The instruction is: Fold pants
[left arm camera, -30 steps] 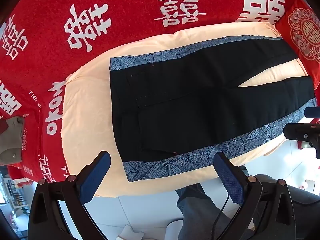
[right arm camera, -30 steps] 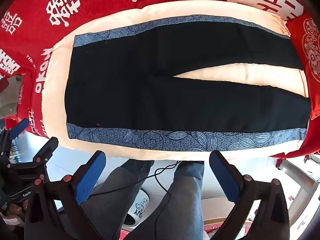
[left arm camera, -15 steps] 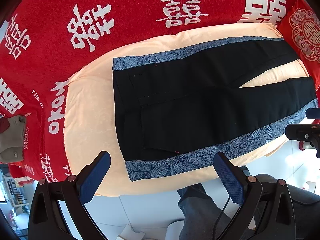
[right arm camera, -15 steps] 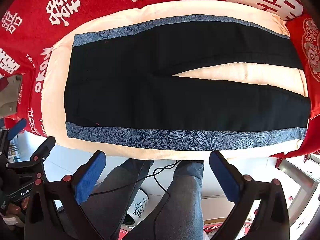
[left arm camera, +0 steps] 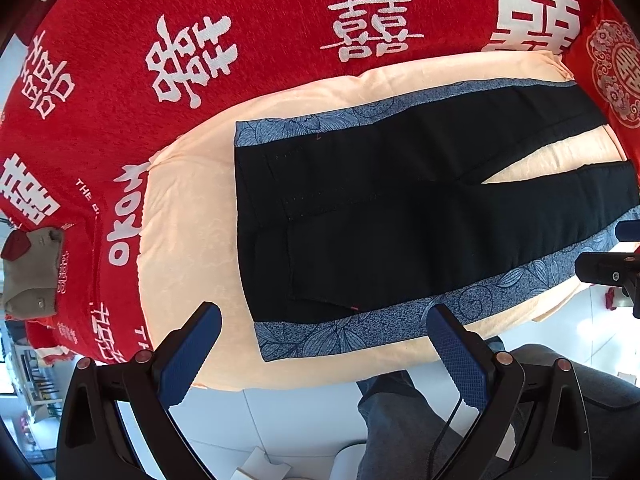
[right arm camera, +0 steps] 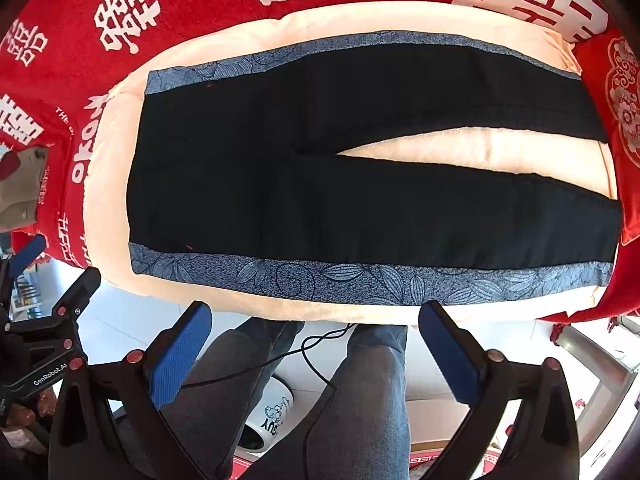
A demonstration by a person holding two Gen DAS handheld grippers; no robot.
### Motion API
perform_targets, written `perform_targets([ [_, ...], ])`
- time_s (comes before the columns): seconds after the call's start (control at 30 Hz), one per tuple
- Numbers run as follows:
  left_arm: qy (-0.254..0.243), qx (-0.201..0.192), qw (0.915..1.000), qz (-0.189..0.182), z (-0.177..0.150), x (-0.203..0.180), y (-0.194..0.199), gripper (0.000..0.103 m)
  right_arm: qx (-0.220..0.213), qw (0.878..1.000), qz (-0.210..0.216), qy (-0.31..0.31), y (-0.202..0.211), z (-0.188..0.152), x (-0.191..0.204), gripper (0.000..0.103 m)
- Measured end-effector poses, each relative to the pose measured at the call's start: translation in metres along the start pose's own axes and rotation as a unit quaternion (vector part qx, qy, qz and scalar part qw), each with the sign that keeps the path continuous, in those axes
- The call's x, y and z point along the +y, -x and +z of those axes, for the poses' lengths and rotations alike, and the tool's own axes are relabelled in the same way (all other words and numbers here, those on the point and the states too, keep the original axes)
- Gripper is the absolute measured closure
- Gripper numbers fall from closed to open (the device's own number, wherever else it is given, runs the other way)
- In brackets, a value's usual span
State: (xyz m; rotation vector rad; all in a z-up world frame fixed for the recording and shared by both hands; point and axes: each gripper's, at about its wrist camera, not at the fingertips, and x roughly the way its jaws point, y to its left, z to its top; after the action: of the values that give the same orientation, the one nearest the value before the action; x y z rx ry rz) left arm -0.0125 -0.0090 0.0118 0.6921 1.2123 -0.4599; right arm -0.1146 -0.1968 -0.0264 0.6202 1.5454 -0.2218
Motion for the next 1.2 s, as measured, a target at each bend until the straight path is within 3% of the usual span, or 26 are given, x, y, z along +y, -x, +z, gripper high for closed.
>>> perform_targets([
  [0.13,0.018,0.004,0.9997,0.017,-0.002,-0.008,0.008,0.0,-0.006,1.0,0.007,0.016,0.008,0.001,-0.009,0.0],
  [0.2,0.039,0.003,0.9992,0.004,-0.003,-0.009,0.012,0.0,-0.009,1.0,0.008,0.026,0.012,0.0,-0.014,0.0],
  [0.47,0.096,0.037,0.9945,0.02,-0.012,-0.03,0.023,0.0,-0.024,0.998,0.004,0.055,0.019,-0.009,-0.039,0.0],
  [0.7,0.083,0.043,0.9954,0.02,-0.021,-0.038,0.021,0.0,-0.019,0.999,0.026,0.033,0.01,-0.016,-0.044,0.0],
  [1.07,0.066,0.051,0.9965,-0.004,-0.036,-0.01,-0.039,0.0,-0.022,0.999,0.026,-0.021,-0.044,-0.023,-0.017,0.0],
  [1.2,0.07,0.059,0.9957,-0.015,-0.043,0.001,-0.067,0.0,-0.019,0.998,0.048,-0.034,-0.065,-0.027,-0.008,0.0],
])
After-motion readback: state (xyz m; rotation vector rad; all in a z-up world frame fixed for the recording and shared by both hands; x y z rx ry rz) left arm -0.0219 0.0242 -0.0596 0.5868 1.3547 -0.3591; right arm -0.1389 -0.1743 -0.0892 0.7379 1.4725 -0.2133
